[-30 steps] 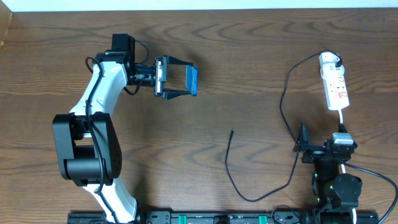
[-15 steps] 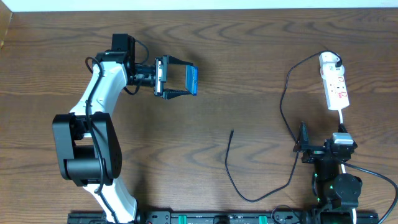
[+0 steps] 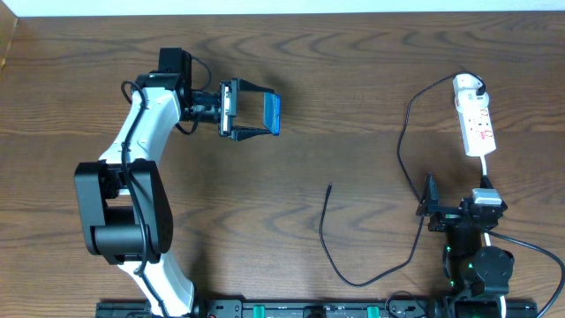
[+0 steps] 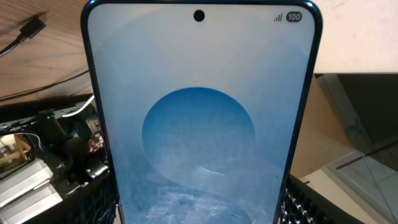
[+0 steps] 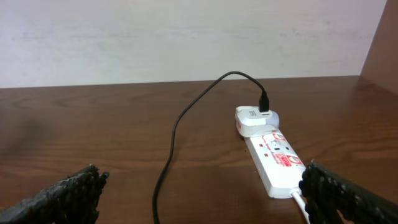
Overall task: Plug charger to phone and switch on socket
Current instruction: 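Raise the phone upright with the left gripper toward table center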
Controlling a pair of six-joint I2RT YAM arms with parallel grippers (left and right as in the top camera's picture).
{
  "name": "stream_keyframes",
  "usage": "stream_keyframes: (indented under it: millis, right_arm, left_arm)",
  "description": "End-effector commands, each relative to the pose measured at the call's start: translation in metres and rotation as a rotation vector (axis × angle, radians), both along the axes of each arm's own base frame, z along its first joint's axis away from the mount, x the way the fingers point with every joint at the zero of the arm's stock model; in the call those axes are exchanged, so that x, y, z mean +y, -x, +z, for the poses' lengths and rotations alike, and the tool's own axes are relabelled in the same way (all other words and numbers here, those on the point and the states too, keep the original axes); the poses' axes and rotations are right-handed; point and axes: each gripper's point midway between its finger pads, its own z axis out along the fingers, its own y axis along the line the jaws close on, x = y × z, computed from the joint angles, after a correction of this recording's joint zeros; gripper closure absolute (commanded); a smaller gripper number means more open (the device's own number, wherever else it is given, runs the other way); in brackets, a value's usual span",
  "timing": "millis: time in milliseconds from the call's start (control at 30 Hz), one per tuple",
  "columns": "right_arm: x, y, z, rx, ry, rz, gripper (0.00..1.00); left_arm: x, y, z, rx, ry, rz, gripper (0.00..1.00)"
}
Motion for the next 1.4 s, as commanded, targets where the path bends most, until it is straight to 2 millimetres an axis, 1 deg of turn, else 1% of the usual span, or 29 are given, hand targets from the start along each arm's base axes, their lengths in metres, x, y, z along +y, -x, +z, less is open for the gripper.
stream_keyframes:
  millis: [0, 700, 933, 967, 1100, 1233, 1367]
  right_arm:
    - [-0.002, 0.0, -0.001, 0.001, -0.006, -0.011, 0.01]
    - [-0.002, 0.0, -0.001, 0.001, -0.006, -0.011, 0.01]
    - [-0.002, 0.0, -0.001, 0.001, -0.006, -0.011, 0.01]
    - [-0.002, 0.0, -0.001, 0.001, -0.006, -0.011, 0.01]
    - [-0.002, 0.0, -0.001, 0.001, -0.006, -0.011, 0.01]
    - [-0.002, 0.0, -0.001, 0.001, -0.006, -0.011, 0.01]
    - [-0.002, 0.0, -0.001, 0.001, -0.006, -0.011, 0.01]
  left_arm:
    - [-0.002, 0.005, 0.024, -0.035, 0.061, -0.013, 0.93]
    - [-0.002, 0.004, 0.022, -0.045, 0.051, -0.013, 0.93]
    - [0.007, -0.002, -0.008, -0.132, -0.137, -0.001, 0.92]
    - [0.01, -0.004, -0.015, -0.143, -0.183, 0.003, 0.93]
    - [0.02, -0.015, -0.032, -0.238, -0.315, 0.005, 0.93]
    - [0.026, -0.023, -0.039, -0.28, -0.38, 0.016, 0.93]
    - [0.027, -0.044, -0.033, -0.405, -0.39, 0.043, 0.93]
